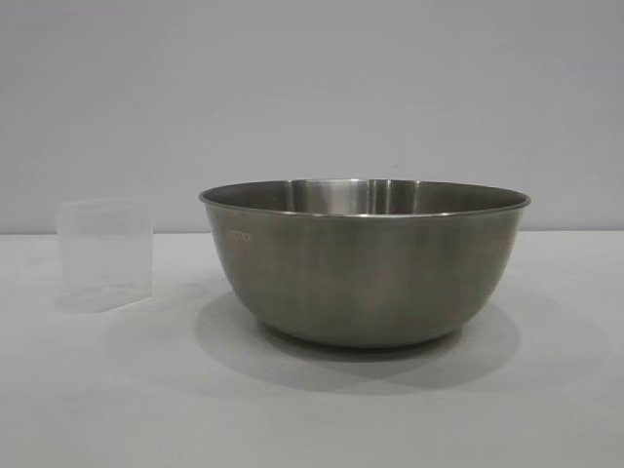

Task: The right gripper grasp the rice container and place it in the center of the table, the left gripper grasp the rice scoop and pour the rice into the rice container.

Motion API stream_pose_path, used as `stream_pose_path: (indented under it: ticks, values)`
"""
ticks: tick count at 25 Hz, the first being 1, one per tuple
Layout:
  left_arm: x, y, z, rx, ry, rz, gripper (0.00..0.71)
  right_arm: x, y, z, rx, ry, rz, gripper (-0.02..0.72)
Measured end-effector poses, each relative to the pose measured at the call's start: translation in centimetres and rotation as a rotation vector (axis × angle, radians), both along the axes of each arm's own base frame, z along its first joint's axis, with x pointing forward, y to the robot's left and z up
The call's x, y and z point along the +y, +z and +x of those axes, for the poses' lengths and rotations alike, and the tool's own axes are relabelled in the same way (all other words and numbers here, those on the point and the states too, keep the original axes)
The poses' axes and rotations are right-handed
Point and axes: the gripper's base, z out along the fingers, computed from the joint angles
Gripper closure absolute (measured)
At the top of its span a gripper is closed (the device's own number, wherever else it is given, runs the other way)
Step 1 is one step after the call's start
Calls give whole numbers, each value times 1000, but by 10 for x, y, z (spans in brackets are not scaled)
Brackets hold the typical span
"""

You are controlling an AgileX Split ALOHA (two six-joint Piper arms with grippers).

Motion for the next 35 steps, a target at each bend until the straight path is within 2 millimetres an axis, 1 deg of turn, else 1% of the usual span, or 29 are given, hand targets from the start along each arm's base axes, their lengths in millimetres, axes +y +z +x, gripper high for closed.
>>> stream_pose_path:
  ticks: [13, 23, 28, 35]
  values:
    - [0, 0, 0, 0, 1, -2, 443, 0, 0, 0, 0, 4, 0, 328]
    - [0, 0, 0, 0, 10, -3, 443, -1, 0, -2, 0, 110, 2, 328]
    - [0, 0, 0, 1, 37, -3, 443, -1, 0, -2, 0, 119, 3, 328]
    - [0, 0, 0, 2, 20, -3, 443, -1, 0, -2, 0, 119, 3, 328]
